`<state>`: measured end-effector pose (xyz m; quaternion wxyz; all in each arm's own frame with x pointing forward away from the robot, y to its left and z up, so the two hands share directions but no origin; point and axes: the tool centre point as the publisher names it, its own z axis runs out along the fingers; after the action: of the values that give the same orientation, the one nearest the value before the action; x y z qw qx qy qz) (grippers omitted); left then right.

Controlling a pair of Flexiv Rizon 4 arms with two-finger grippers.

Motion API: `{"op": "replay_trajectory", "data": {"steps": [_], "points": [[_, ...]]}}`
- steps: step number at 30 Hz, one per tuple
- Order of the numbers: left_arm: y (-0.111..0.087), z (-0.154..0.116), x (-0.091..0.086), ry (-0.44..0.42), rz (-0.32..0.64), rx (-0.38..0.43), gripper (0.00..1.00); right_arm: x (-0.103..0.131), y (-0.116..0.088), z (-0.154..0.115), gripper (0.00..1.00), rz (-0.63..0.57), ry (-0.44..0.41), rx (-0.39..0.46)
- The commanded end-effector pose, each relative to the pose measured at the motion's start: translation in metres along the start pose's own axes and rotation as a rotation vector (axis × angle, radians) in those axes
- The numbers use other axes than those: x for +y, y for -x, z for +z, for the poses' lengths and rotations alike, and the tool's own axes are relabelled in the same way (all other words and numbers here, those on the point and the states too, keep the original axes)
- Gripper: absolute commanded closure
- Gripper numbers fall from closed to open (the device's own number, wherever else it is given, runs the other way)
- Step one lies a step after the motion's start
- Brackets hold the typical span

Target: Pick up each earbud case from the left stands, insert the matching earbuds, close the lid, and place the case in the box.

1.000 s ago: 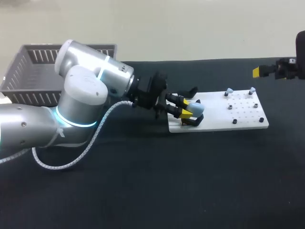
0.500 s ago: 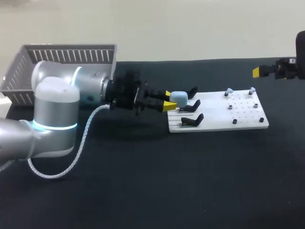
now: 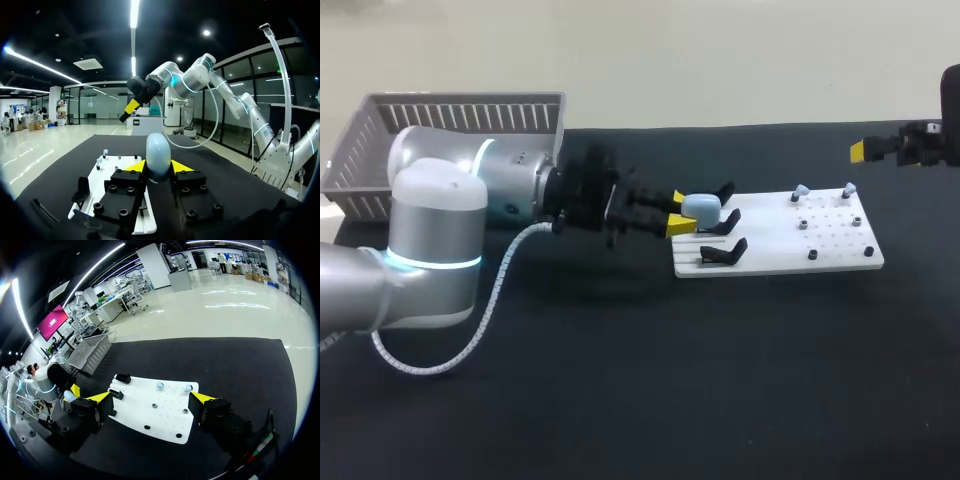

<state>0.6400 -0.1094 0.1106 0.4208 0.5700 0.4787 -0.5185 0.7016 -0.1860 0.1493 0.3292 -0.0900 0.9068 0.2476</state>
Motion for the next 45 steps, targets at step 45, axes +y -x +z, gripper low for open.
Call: {"op": "replay_trajectory", "data": {"steps": [45], "points": [[-0.001, 0.002, 0.002, -0.014, 0.013, -0.004, 1.0, 0.166, -0.085, 0.012, 0.0, -0.221, 0.105, 0.138]]}}
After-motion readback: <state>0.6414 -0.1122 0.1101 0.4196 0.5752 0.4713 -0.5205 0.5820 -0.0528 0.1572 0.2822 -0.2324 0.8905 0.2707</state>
